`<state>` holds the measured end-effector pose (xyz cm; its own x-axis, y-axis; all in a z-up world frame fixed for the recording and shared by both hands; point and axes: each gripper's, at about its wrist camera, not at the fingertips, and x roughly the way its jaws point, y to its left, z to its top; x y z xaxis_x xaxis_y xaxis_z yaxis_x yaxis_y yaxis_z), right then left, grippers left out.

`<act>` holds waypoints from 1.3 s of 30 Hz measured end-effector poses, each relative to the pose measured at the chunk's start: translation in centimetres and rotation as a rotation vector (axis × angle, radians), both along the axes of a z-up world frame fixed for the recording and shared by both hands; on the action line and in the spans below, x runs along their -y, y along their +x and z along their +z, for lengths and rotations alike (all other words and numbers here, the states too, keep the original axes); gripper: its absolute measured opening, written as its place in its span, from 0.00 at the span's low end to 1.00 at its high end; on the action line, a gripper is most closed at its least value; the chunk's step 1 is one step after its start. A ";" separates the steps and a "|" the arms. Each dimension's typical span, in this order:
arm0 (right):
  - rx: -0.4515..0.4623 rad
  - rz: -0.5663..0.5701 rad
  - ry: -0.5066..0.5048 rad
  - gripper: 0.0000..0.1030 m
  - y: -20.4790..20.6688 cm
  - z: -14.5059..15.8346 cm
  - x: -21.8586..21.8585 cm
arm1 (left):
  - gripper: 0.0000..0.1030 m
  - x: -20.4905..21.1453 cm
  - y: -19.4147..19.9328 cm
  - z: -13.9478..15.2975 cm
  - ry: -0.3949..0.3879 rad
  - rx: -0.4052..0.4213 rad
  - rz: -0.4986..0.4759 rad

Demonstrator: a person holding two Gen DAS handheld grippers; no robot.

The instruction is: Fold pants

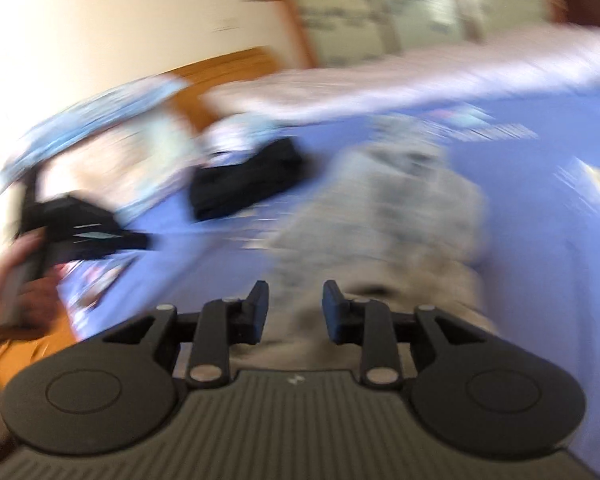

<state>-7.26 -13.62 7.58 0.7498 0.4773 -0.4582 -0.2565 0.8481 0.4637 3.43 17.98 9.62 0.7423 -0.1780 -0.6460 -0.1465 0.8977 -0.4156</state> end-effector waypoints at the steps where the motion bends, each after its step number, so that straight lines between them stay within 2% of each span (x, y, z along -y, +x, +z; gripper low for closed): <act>1: -0.043 -0.057 0.031 0.34 -0.1 -0.8 1.7 | 0.29 2.8 0.4 0.3 0.048 0.008 -0.088; 3: -0.101 -0.147 0.103 0.34 -0.5 -1.7 3.0 | 0.55 7.8 0.8 -0.1 0.136 0.035 -0.240; 5: -0.139 -0.194 0.161 0.34 -1.0 -2.6 4.3 | 0.56 13.5 1.5 -1.1 0.274 0.068 -0.388; 8: -0.142 -0.215 0.160 0.38 -2.5 -1.7 5.0 | 0.57 18.8 1.8 -3.5 0.459 0.086 -0.558; 11: -0.130 -0.222 0.139 0.41 -2.8 -0.8 4.2 | 0.55 22.1 1.1 -5.5 0.644 0.053 -0.612; 12: -0.133 -0.225 0.139 0.41 -2.8 -1.1 4.2 | 0.46 22.2 1.4 -6.3 0.660 0.040 -0.617; 13: -0.138 -0.228 0.143 0.41 -3.1 -1.5 4.4 | 0.32 22.3 1.8 -6.8 0.660 0.029 -0.611; 14: -0.145 -0.233 0.148 0.42 -3.6 -2.3 4.5 | 0.24 22.0 2.1 -6.8 0.640 0.021 -0.598; 15: -0.152 -0.235 0.149 0.42 -2.8 -3.5 3.7 | 0.06 21.0 2.2 -6.7 0.616 0.018 -0.573; 17: -0.166 -0.229 0.152 0.42 -1.7 -4.2 2.9 | 0.06 18.0 1.7 -5.0 0.562 0.048 -0.472; 19: -0.168 -0.217 0.144 0.42 -0.6 -4.6 1.2 | 0.06 13.8 0.9 -2.2 0.511 0.107 -0.364; 21: -0.164 -0.199 0.132 0.42 0.1 -4.8 0.0 | 0.06 9.4 -0.1 0.8 0.477 0.166 -0.232; 24: -0.163 -0.177 0.132 0.42 1.1 -4.9 -1.1 | 0.06 1.4 -0.9 3.9 0.420 0.193 0.010; 26: -0.158 -0.170 0.137 0.42 1.9 -5.1 -1.9 | 0.12 -3.8 -1.5 5.0 0.385 0.177 0.227; 27: -0.158 -0.163 0.138 0.42 2.2 -5.2 -2.1 | 0.26 -6.0 -1.6 5.1 0.384 0.147 0.335; 28: -0.159 -0.155 0.138 0.42 2.5 -5.2 -2.4 | 0.51 -7.8 -1.7 5.0 0.370 0.091 0.416; 29: -0.160 -0.147 0.136 0.42 2.8 -5.4 -2.8 | 0.57 -9.2 -1.9 4.6 0.327 0.040 0.462; 31: -0.160 -0.137 0.127 0.42 3.2 -5.7 -3.8 | 0.55 -10.0 -3.1 3.4 0.206 0.032 0.442; 32: -0.158 -0.130 0.121 0.42 3.3 -5.7 -4.1 | 0.55 -9.5 -3.3 2.7 0.188 0.025 0.417; 35: -0.169 -0.116 0.101 0.42 3.7 -5.9 -4.5 | 0.59 -5.8 -3.6 0.2 0.162 -0.007 0.301; 36: -0.174 -0.114 0.100 0.42 3.9 -6.1 -4.5 | 0.64 -4.1 -3.3 -0.9 0.142 -0.024 0.252; 37: -0.179 -0.115 0.100 0.42 4.1 -6.2 -4.5 | 0.74 -2.2 -3.1 -2.0 0.125 -0.047 0.193; 38: -0.183 -0.115 0.102 0.42 4.5 -6.2 -4.3 | 0.77 -0.3 -3.1 -2.9 0.131 -0.057 0.139; 39: -0.182 -0.116 0.100 0.42 4.9 -6.1 -4.3 | 0.79 1.6 -3.0 -3.6 0.176 -0.053 0.098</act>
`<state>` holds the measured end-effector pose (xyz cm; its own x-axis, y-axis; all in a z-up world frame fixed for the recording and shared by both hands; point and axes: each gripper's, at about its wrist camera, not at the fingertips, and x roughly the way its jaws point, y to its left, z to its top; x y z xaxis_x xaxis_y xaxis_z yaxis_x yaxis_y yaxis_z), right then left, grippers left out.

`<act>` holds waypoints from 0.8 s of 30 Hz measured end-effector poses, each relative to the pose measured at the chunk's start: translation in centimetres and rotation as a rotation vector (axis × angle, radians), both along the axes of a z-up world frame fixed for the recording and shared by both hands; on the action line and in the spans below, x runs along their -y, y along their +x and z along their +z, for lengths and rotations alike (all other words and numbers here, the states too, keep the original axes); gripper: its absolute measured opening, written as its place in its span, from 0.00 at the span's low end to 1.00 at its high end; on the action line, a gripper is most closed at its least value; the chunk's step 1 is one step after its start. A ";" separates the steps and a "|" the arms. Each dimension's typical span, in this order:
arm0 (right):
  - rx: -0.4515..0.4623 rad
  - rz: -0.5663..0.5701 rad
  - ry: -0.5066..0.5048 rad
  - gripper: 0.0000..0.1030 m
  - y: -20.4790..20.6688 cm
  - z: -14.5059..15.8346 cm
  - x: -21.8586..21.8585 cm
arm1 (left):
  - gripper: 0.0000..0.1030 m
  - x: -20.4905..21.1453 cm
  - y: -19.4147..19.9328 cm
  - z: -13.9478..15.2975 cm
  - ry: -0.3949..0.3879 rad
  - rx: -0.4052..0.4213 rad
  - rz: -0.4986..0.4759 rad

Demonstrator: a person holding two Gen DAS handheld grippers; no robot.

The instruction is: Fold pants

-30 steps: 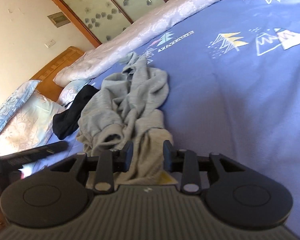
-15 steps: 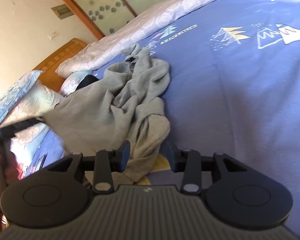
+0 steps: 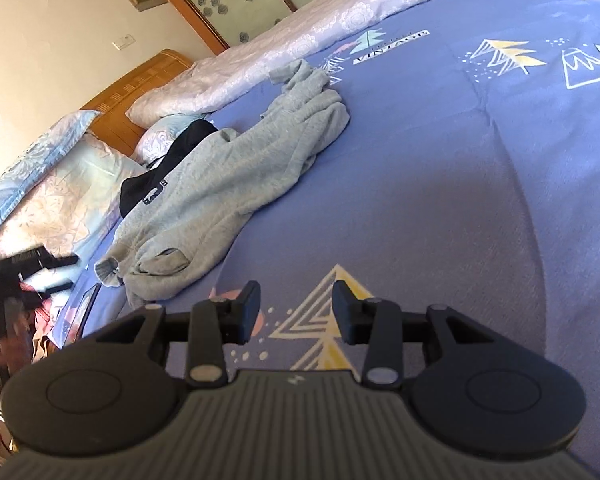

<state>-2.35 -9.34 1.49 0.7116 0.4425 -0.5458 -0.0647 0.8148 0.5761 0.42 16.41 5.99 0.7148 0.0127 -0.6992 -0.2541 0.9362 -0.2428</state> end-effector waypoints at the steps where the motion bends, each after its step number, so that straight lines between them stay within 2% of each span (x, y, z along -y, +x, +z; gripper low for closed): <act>1: 0.004 -0.001 -0.006 0.42 0.6 0.2 0.2 | 0.84 2.3 0.1 -0.6 0.095 -0.002 -0.044; 3: 0.017 -0.011 -0.022 0.42 2.4 0.8 0.7 | 0.94 6.6 0.3 -1.5 0.322 0.016 -0.133; 4: 0.019 -0.020 -0.023 0.42 3.6 1.2 1.2 | 0.97 8.9 0.5 -2.1 0.464 0.044 -0.182; 5: 0.020 -0.031 -0.017 0.42 5.0 1.6 1.6 | 0.98 10.9 0.7 -2.5 0.597 0.068 -0.224; 6: 0.020 -0.038 -0.010 0.42 6.5 1.7 2.0 | 0.98 12.0 1.3 -3.2 0.697 0.086 -0.273; 7: 0.018 -0.047 -0.003 0.42 8.2 2.0 2.6 | 0.93 13.8 1.6 -4.3 0.796 0.089 -0.341; 8: 0.014 -0.058 0.005 0.45 10.1 2.3 3.1 | 0.80 15.0 1.9 -5.1 0.862 0.068 -0.401; 9: 0.008 -0.070 0.013 0.47 11.8 2.3 3.4 | 0.28 15.9 2.1 -6.2 0.895 0.025 -0.450; 10: -0.004 -0.086 0.025 0.50 13.7 2.3 3.7 | 0.16 15.9 2.5 -6.9 0.877 -0.011 -0.468; 12: -0.045 -0.115 0.069 0.50 17.2 1.7 3.9 | 0.11 15.0 2.0 -5.9 0.820 -0.001 -0.456; 15: -0.112 -0.149 0.188 0.50 21.2 -0.3 3.5 | 0.10 11.9 -0.3 -2.0 0.736 0.024 -0.400; 18: -0.203 -0.190 0.325 0.50 24.0 -3.0 2.4 | 0.10 9.0 -4.3 2.7 0.661 0.056 -0.308; 19: -0.235 -0.200 0.369 0.47 24.7 -3.8 2.0 | 0.10 8.0 -5.4 4.1 0.634 0.062 -0.276; 21: -0.274 -0.196 0.470 0.40 25.3 -5.1 1.1 | 0.09 6.2 -7.5 6.6 0.562 0.089 -0.207; 24: -0.301 -0.245 0.579 0.41 24.9 -6.1 0.2 | 0.09 4.0 -10.0 11.3 0.447 0.195 -0.124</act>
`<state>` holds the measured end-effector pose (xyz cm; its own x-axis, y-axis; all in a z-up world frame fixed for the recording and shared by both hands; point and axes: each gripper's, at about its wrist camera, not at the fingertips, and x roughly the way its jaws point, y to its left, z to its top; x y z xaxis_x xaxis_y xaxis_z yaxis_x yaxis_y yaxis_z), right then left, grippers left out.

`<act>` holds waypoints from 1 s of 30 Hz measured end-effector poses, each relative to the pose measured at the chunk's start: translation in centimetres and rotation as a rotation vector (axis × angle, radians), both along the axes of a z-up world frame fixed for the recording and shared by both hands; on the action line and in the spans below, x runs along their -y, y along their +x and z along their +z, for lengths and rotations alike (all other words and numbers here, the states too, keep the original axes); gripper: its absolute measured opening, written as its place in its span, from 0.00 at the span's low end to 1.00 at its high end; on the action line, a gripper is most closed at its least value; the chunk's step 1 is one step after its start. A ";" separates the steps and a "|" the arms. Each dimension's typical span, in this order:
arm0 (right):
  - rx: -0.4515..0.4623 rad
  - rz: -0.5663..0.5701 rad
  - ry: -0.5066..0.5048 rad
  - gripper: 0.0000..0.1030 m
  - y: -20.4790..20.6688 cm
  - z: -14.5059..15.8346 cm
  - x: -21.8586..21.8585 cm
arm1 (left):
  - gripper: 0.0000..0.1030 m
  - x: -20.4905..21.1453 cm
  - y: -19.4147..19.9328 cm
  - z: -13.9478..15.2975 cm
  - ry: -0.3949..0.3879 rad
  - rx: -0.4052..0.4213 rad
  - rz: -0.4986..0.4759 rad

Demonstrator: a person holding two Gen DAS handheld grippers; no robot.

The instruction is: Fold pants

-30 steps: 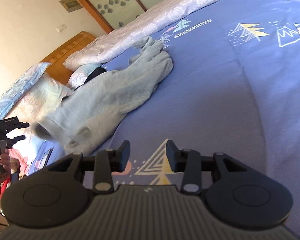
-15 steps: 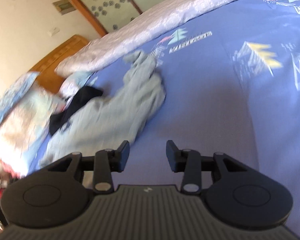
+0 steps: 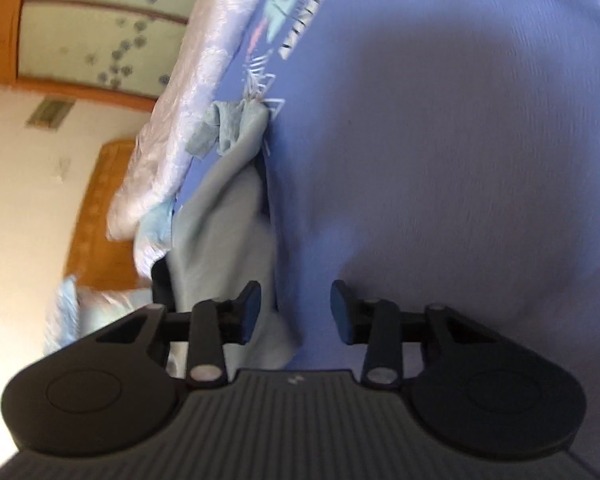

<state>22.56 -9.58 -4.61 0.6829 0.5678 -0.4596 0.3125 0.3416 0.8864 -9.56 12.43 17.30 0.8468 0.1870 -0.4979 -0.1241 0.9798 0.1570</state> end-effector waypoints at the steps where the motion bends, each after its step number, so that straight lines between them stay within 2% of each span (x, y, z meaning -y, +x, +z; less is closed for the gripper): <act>1: -0.003 -0.019 0.037 0.41 -0.2 -0.2 -0.2 | 0.09 -0.4 -0.7 1.7 -0.011 0.045 0.014; 4: -0.009 -0.032 0.102 0.42 -0.5 0.0 -1.0 | 0.09 -0.9 -1.9 6.3 0.010 0.172 0.038; 7: -0.002 -0.006 0.113 0.43 -0.7 0.8 -2.2 | 0.09 -0.9 -3.2 9.1 0.073 0.252 0.044; 8: 0.006 -0.004 0.123 0.46 -0.9 1.1 -2.6 | 0.09 -0.8 -3.2 9.5 0.100 0.269 0.042; 13: 0.020 0.003 0.134 0.50 0.4 2.1 -4.1 | 0.09 -0.6 -4.1 10.3 0.167 0.305 0.030; 18: 0.020 0.010 0.058 0.50 3.6 2.7 -7.0 | 0.09 -0.1 -6.9 10.2 0.191 0.333 0.071; 24: 0.019 0.055 -0.071 0.48 8.0 2.4 -11.3 | 0.09 -1.9 -6.8 9.3 0.168 0.317 0.131; 25: 0.010 0.057 -0.071 0.39 8.9 2.1 -11.7 | 0.09 -2.1 -6.5 9.0 0.165 0.310 0.139; 26: 0.004 0.063 -0.060 0.14 9.7 2.0 -11.9 | 0.09 -2.5 -6.2 8.8 0.162 0.303 0.144; 27: 0.001 0.066 -0.052 0.06 10.1 2.1 -12.0 | 0.09 -2.6 -5.9 8.6 0.161 0.298 0.147; 28: 0.014 0.051 -0.050 0.06 10.4 2.7 -11.6 | 0.09 -2.6 -5.7 8.5 0.163 0.298 0.149; 30: 0.105 0.015 -0.047 0.06 10.0 5.2 -10.2 | 0.09 -2.2 -5.5 8.1 0.173 0.311 0.146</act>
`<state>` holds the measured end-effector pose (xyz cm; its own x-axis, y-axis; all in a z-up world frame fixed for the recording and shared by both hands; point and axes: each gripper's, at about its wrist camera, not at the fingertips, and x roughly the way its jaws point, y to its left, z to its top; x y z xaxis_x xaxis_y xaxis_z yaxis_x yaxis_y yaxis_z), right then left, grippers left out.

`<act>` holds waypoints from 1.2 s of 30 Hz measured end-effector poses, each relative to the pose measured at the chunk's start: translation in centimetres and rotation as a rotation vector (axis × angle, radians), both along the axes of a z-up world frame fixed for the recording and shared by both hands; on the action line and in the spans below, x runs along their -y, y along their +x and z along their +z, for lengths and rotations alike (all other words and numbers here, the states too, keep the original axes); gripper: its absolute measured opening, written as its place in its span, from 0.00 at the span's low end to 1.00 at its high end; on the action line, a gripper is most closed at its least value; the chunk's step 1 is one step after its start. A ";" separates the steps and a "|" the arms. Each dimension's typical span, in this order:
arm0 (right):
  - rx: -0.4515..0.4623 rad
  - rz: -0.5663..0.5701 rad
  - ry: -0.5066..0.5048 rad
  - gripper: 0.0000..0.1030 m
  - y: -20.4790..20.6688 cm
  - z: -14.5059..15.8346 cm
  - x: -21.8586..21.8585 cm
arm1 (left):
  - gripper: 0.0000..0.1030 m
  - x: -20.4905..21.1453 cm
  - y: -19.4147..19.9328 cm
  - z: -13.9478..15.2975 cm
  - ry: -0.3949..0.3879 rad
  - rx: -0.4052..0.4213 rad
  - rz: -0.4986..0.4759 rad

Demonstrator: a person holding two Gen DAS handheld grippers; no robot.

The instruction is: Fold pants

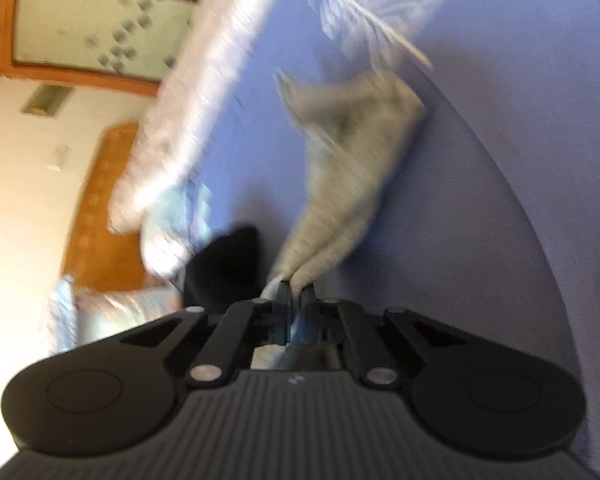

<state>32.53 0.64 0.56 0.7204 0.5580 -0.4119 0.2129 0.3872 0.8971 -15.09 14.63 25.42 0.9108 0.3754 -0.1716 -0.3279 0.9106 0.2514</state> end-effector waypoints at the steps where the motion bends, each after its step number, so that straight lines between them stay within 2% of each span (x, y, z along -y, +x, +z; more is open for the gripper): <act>1: 0.056 -0.020 -0.002 0.06 -0.4 1.6 1.3 | 0.09 0.2 0.1 0.0 0.004 0.011 -0.005; 5: 0.244 -0.137 -0.031 0.06 -4.5 8.4 9.9 | 0.09 0.9 0.4 0.4 -0.024 0.061 -0.062; 10: 0.451 -0.329 -0.209 0.06 -15.2 18.2 23.0 | 0.09 3.4 1.9 0.8 -0.052 0.120 -0.207; 13: 0.456 -0.395 -0.381 0.06 -21.9 22.9 29.1 | 0.10 5.6 3.4 0.5 -0.058 0.106 -0.317; 15: 0.401 -0.406 -0.462 0.06 -25.1 23.9 32.0 | 0.10 7.6 4.4 -0.4 -0.036 0.073 -0.362; 18: 0.282 -0.385 -0.565 0.13 -27.4 21.8 34.8 | 0.10 9.7 5.9 -2.7 -0.025 -0.014 -0.405; 19: 0.216 -0.355 -0.581 0.24 -27.5 19.8 35.9 | 0.10 10.2 6.4 -3.8 -0.027 -0.055 -0.402; 20: 0.153 -0.328 -0.593 0.49 -27.6 17.5 36.6 | 0.10 10.4 6.7 -4.7 -0.041 -0.092 -0.397; 21: 0.093 -0.336 -0.601 0.55 -27.8 15.5 36.8 | 0.10 10.3 7.0 -5.7 -0.065 -0.132 -0.393; 23: -0.026 -0.383 -0.590 0.55 -29.9 10.7 38.5 | 0.10 10.1 7.3 -7.6 -0.096 -0.204 -0.370; 26: -0.118 -0.484 -0.485 0.52 -34.6 5.2 41.5 | 0.10 9.2 7.2 -8.8 -0.121 -0.268 -0.335; 28: -0.156 -0.560 -0.448 0.49 -38.4 2.5 42.4 | 0.10 8.7 7.0 -8.7 -0.121 -0.274 -0.310; 31: -0.181 -0.620 -0.409 0.49 -42.6 0.0 43.0 | 0.10 7.9 7.0 -7.5 -0.124 -0.263 -0.298; 36: -0.154 -0.654 -0.313 0.49 -44.6 -1.9 41.6 | 0.10 8.8 7.9 -6.4 -0.089 -0.267 -0.300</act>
